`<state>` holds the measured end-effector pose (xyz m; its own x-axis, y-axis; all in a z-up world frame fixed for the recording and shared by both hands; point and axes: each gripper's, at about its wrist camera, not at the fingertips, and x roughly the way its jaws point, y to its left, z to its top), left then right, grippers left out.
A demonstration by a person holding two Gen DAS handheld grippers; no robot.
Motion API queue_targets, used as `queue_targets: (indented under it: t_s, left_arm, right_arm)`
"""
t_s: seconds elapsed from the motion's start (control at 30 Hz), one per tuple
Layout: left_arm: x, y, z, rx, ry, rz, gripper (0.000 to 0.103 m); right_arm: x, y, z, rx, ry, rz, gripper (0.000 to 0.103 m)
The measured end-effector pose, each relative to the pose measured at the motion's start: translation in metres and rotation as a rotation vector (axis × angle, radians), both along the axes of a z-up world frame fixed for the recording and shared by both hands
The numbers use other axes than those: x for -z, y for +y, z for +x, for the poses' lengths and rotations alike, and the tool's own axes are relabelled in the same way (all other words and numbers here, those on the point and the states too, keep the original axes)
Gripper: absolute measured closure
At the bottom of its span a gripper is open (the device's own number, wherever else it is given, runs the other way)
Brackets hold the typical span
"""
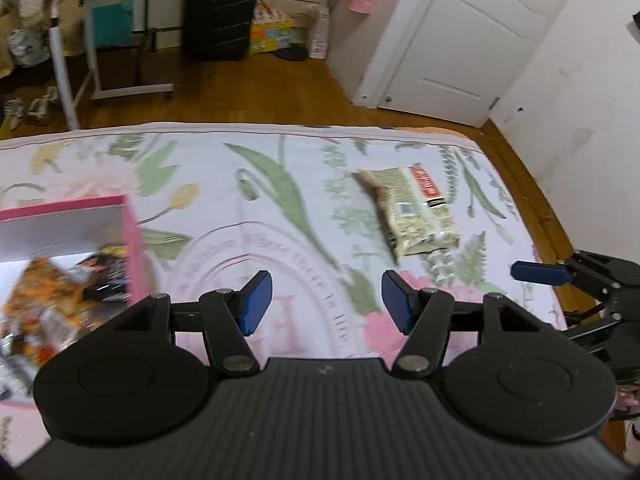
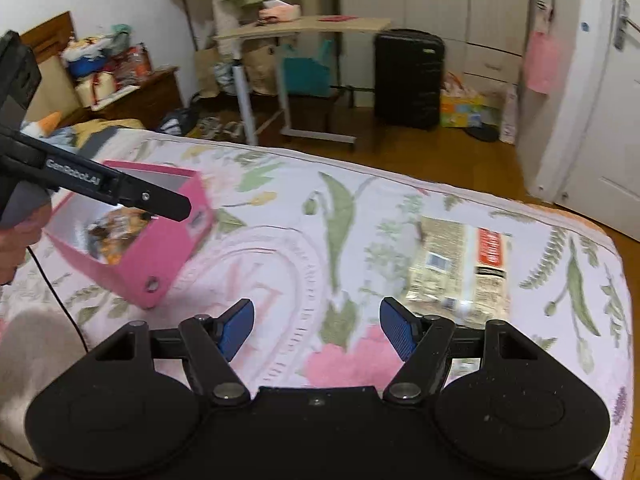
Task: Organize snacks
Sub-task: 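Move both grippers to the beige noodle bag with the red label, then grasp the beige noodle bag with both grippers at its two ends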
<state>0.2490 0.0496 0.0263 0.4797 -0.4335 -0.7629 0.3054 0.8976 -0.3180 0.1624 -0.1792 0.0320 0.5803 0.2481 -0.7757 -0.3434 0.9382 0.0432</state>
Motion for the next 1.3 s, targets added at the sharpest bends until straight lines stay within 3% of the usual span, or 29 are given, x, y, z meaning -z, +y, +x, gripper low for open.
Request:
queue_targets:
  t_s: [0.2,0.33,0.47,0.67,0.9,1.1,1.17,1.23,1.3]
  left_arm:
    - [0.013,-0.052,0.028,0.019,-0.015,0.043,0.043]
    - [0.02,-0.079,0.049,0.014,-0.022,0.067,0.043]
    - [0.033,-0.1,0.07,-0.02,-0.021,0.044,0.043]
    - [0.076,-0.144,0.101,0.024,0.032,0.031,0.043]
    - [0.117,-0.172,0.124,0.023,0.076,0.018,0.043]
    - [0.148,-0.181,0.143,0.011,0.125,-0.054,0.043]
    - [0.152,-0.183,0.147,0.012,0.13,-0.082,0.045]
    - [0.155,-0.185,0.152,0.025,0.152,-0.121,0.045]
    - [0.16,-0.19,0.155,0.027,0.159,-0.111,0.045]
  right_arm:
    - [0.024,-0.027,0.028,0.008,0.083,-0.097,0.028]
    - [0.046,-0.052,0.055,0.036,0.124,-0.11,0.024]
    - [0.074,-0.08,0.082,0.088,0.145,-0.122,0.024]
    - [0.096,-0.129,0.103,0.212,0.11,-0.021,0.023]
    - [0.12,-0.149,0.119,0.195,0.137,0.082,0.014]
    - [0.141,-0.143,0.146,0.172,0.166,0.1,0.013]
    - [0.145,-0.14,0.151,0.187,0.167,0.064,0.011]
    - [0.148,-0.137,0.151,0.163,0.152,0.075,0.007]
    - [0.153,-0.135,0.154,0.139,0.155,0.074,0.001]
